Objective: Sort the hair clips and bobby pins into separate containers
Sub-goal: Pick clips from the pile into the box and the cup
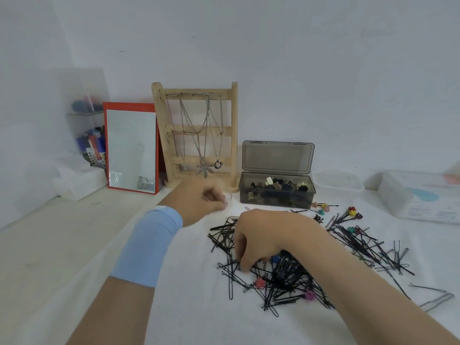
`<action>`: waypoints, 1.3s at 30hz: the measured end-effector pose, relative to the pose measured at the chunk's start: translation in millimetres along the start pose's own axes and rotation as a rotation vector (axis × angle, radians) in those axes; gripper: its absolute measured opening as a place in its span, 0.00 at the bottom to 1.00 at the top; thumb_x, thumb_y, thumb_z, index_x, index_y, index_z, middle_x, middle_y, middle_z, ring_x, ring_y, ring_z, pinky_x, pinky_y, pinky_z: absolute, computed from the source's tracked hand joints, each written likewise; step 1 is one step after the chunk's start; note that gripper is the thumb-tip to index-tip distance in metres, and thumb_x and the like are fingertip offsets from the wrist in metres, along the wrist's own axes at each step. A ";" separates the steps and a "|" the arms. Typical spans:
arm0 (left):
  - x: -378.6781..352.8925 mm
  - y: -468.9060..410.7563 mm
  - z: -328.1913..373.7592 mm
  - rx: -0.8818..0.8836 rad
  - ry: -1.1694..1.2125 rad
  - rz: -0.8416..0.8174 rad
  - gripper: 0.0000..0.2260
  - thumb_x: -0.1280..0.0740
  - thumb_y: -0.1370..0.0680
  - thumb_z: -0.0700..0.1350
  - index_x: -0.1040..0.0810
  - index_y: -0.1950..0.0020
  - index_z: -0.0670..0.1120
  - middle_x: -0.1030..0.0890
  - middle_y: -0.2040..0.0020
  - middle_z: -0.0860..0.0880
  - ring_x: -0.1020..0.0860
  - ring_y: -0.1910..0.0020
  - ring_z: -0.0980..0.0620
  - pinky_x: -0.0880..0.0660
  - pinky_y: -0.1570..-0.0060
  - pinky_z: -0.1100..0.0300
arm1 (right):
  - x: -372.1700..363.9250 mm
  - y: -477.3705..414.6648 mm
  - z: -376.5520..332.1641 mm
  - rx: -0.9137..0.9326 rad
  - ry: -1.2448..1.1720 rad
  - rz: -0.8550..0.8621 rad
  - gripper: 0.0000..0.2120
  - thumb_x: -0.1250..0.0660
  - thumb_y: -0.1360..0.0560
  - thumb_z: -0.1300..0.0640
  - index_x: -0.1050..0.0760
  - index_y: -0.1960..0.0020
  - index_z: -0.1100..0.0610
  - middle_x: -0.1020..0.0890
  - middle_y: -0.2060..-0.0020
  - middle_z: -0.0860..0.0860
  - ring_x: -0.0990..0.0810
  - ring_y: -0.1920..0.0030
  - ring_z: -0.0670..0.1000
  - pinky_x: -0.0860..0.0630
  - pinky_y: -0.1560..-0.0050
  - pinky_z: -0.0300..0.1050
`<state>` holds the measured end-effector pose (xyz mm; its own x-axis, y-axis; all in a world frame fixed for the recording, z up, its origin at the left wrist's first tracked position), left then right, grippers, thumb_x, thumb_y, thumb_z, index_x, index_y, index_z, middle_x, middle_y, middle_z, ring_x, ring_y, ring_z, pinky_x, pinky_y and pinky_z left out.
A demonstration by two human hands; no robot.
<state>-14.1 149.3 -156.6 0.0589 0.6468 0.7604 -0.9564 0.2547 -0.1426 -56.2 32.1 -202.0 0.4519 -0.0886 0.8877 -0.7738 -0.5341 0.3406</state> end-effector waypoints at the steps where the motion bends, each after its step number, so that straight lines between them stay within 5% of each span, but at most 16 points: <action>1: 7.9 -6.0 0.5 -0.005 -0.001 0.081 0.04 0.25 0.27 0.44 0.19 0.58 0.51 0.18 0.61 0.58 0.23 0.66 0.64 0.32 0.64 0.71 | 0.7 0.8 -1.7 0.011 -0.001 0.002 0.06 0.23 0.31 0.52 0.15 0.54 0.51 0.14 0.63 0.45 0.18 0.70 0.46 0.17 0.58 0.42; 4: 12.8 -28.6 -10.2 0.024 -0.045 0.197 0.04 0.27 0.25 0.45 0.20 0.55 0.53 0.20 0.57 0.60 0.23 0.56 0.59 0.28 0.56 0.67 | 8.6 5.5 -0.9 0.032 -0.032 0.021 0.03 0.27 0.28 0.54 0.16 0.55 0.50 0.15 0.63 0.46 0.16 0.66 0.47 0.20 0.62 0.39; 7: -3.8 -46.4 -34.4 0.066 -0.076 0.132 0.08 0.26 0.27 0.48 0.20 0.50 0.56 0.21 0.46 0.59 0.24 0.44 0.56 0.29 0.43 0.59 | 18.4 8.3 7.8 0.024 -0.114 0.032 0.04 0.25 0.28 0.52 0.15 0.54 0.50 0.14 0.63 0.48 0.19 0.69 0.45 0.26 0.65 0.35; 11: -22.4 -52.3 -56.5 0.114 -0.022 0.068 0.30 0.23 0.30 0.54 0.30 0.30 0.57 0.31 0.28 0.53 0.34 0.29 0.50 0.36 0.31 0.52 | 3.0 0.9 7.0 0.018 -0.125 -0.064 0.10 0.21 0.32 0.49 0.15 0.54 0.50 0.13 0.61 0.48 0.19 0.69 0.44 0.23 0.62 0.37; 14: -37.4 -53.2 -65.9 0.186 0.127 -0.018 0.36 0.23 0.30 0.54 0.36 0.25 0.55 0.29 0.29 0.52 0.26 0.36 0.52 0.30 0.37 0.56 | -7.6 -5.2 2.4 0.007 -0.114 -0.096 0.10 0.20 0.33 0.50 0.15 0.55 0.52 0.14 0.63 0.47 0.18 0.69 0.45 0.23 0.64 0.37; 19: -22.3 -51.2 -45.8 0.095 0.056 -0.082 0.36 0.20 0.35 0.56 0.30 0.31 0.53 0.22 0.40 0.58 0.22 0.45 0.59 0.26 0.45 0.59 | 19.6 3.8 10.2 0.043 -0.134 -0.004 0.06 0.26 0.27 0.48 0.16 0.53 0.49 0.15 0.66 0.45 0.22 0.71 0.40 0.25 0.63 0.35; 22: -13.0 -45.8 -25.9 0.046 -0.002 -0.185 0.37 0.20 0.42 0.63 0.26 0.36 0.56 0.20 0.42 0.60 0.21 0.44 0.60 0.23 0.42 0.55 | 52.4 12.8 28.1 0.052 -0.268 0.210 0.04 0.27 0.26 0.50 0.16 0.54 0.50 0.15 0.68 0.50 0.21 0.71 0.45 0.20 0.61 0.41; 27: -34.4 -38.7 12.9 -0.081 -0.028 -0.309 0.32 0.20 0.37 0.58 0.25 0.36 0.57 0.20 0.43 0.62 0.22 0.44 0.62 0.24 0.41 0.56 | 90.1 26.1 54.3 0.063 -0.481 0.609 0.02 0.25 0.27 0.57 0.15 0.57 0.51 0.16 0.70 0.47 0.23 0.73 0.43 0.27 0.70 0.34; 31: -59.2 -40.9 16.6 -0.106 -0.024 -0.330 0.29 0.21 0.36 0.55 0.25 0.37 0.54 0.19 0.44 0.58 0.22 0.43 0.56 0.24 0.39 0.49 | 69.7 13.7 57.2 0.035 -0.309 0.480 0.09 0.24 0.27 0.57 0.15 0.48 0.47 0.15 0.63 0.42 0.21 0.69 0.37 0.27 0.67 0.29; 33: -64.1 -41.7 15.1 -0.102 -0.023 -0.317 0.28 0.21 0.35 0.53 0.26 0.37 0.55 0.20 0.43 0.58 0.22 0.42 0.55 0.24 0.39 0.49 | 67.0 15.0 61.5 0.039 -0.314 0.468 0.13 0.24 0.28 0.55 0.16 0.44 0.46 0.15 0.59 0.42 0.20 0.68 0.38 0.23 0.64 0.34; 36: -66.6 -41.1 11.1 -0.078 -0.045 -0.323 0.32 0.21 0.33 0.51 0.30 0.31 0.55 0.23 0.39 0.57 0.24 0.39 0.55 0.26 0.37 0.50 | 78.2 27.7 70.2 0.004 -0.328 0.551 0.03 0.24 0.28 0.54 0.16 0.55 0.47 0.15 0.62 0.43 0.18 0.68 0.47 0.18 0.62 0.48; 39: -71.9 -35.9 11.5 -0.053 -0.096 -0.338 0.33 0.23 0.31 0.51 0.32 0.29 0.54 0.25 0.35 0.56 0.26 0.36 0.56 0.27 0.35 0.51 | 69.9 37.0 61.1 0.015 -0.242 0.414 0.02 0.23 0.29 0.54 0.16 0.58 0.49 0.17 0.67 0.41 0.21 0.71 0.39 0.22 0.64 0.38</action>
<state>12.7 85.3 -198.8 0.3397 0.4497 0.8260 -0.8713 0.4811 0.0964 -26.1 -45.2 -146.3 0.1985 -0.4884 0.8497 -0.9049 -0.4243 -0.0325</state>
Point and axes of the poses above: each hand's wrist, its own y-axis away from the middle knuckle, its own x-axis out of the back of the hand, z = x × y, the point moved 8 cm from there along -y, towards the middle knuckle
